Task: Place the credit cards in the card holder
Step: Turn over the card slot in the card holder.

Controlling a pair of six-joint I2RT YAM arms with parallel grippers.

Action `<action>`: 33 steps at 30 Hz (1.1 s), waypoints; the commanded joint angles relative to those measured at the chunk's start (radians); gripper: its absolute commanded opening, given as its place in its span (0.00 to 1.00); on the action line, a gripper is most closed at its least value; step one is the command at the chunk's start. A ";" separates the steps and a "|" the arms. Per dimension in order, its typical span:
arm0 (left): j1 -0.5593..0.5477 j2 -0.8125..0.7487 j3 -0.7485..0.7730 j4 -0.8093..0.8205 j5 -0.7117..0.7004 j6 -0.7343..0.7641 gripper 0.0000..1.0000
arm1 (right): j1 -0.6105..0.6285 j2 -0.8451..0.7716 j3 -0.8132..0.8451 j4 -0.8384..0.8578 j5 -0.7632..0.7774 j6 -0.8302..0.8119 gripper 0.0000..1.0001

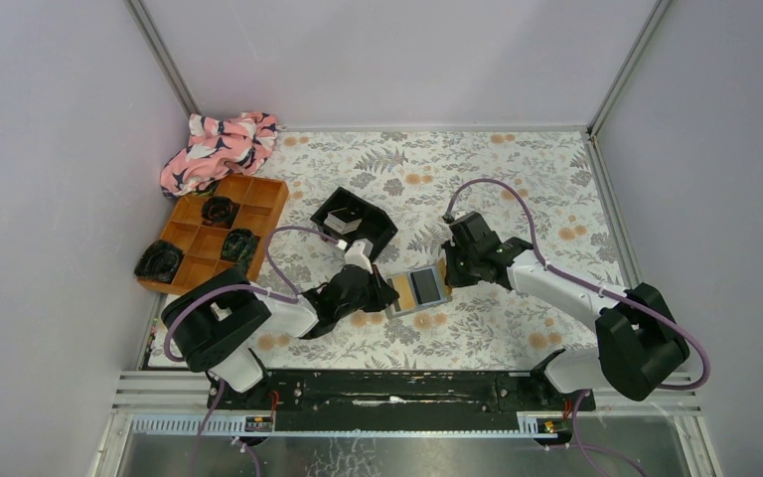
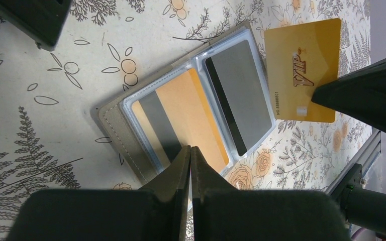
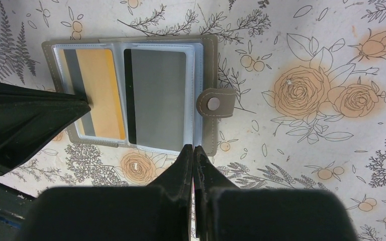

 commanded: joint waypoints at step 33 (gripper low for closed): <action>-0.017 0.037 -0.027 -0.043 -0.029 0.016 0.04 | -0.053 -0.091 -0.083 0.166 -0.199 0.094 0.00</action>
